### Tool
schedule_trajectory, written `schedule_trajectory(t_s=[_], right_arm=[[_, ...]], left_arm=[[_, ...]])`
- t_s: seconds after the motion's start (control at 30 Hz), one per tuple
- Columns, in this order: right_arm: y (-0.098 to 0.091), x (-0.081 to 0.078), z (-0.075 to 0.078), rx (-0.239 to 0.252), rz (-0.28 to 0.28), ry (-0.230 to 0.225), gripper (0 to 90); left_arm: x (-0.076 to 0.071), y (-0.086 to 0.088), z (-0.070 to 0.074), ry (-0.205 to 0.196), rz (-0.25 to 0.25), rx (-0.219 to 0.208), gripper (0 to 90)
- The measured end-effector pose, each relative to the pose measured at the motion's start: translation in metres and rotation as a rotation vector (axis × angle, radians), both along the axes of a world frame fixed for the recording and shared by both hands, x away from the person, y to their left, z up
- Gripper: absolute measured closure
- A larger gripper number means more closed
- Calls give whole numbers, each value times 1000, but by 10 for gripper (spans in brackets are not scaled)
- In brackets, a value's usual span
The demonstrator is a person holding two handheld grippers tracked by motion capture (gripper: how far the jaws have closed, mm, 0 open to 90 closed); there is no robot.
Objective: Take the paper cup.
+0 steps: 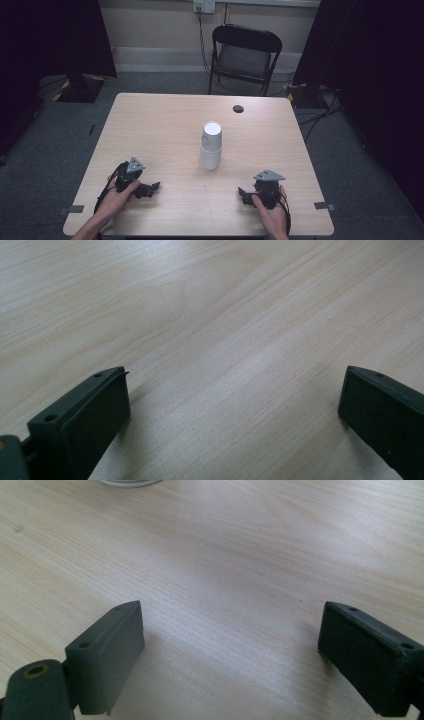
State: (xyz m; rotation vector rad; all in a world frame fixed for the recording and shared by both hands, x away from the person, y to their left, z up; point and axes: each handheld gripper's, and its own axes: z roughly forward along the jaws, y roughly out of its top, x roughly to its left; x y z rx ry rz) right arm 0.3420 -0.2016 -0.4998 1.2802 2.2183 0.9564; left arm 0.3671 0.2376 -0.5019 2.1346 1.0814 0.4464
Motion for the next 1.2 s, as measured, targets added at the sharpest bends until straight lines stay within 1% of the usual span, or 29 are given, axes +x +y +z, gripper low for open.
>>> schedule_trajectory(t_s=[0.2,0.23,0.27,0.3,0.37,0.43,0.47,0.53,0.57,0.6,0.63,0.67,0.77,0.8,0.83,0.87,0.9,0.93,0.97,1.0,1.03,1.13,1.2], right_arm=[[0,0,0,0,1,0,107],[0,0,0,0,0,1,107],[0,0,0,0,1,1,107],[0,0,0,0,1,1,108],[0,0,0,0,3,0,108],[0,1,0,1,5,1,108],[0,1,0,1,7,0,107],[0,1,0,1,8,0,107],[0,1,0,1,8,0,107],[0,1,0,1,8,0,108],[0,1,0,0,9,-1,108],[0,1,0,0,10,-1,108],[-1,2,0,1,19,0,109],[-1,2,0,1,28,1,109],[-1,2,0,0,31,0,108],[0,3,0,1,38,1,108],[0,3,0,1,38,1,108],[0,4,0,0,45,0,107],[0,4,0,0,45,0,107],[0,5,0,0,47,0,107],[0,5,0,0,47,0,107],[0,5,0,1,48,1,107],[0,5,0,1,48,1,107]], left_arm=[[0,0,0,0,-2,-2,0],[0,0,0,-1,-5,-3,0],[1,1,0,0,-21,1,0],[1,1,0,0,-21,1,2],[2,3,1,-2,-37,5,11],[1,3,1,-2,-33,8,22],[1,3,2,-4,-30,6,31],[0,3,3,-11,-35,8,78],[0,3,3,-11,-35,8,114],[-2,3,5,-19,-35,-3,174],[-2,3,5,-19,-35,-3,178],[-5,2,7,-40,-45,25,151],[-9,2,11,-44,-49,18,159],[-11,1,13,-41,-63,-4,159],[-12,0,15,-45,-70,-9,162],[-14,-2,20,-60,-77,-21,161],[-14,-2,20,-60,-77,-21,163],[-15,-5,24,-79,-90,-35,162],[-15,-5,24,-79,-90,-35,162],[-16,-9,28,-86,-96,-63,162],[-16,-9,28,-86,-96,-63,161],[-16,-15,32,-85,-130,-86,160],[-16,-19,34,-72,-154,-98,163]])
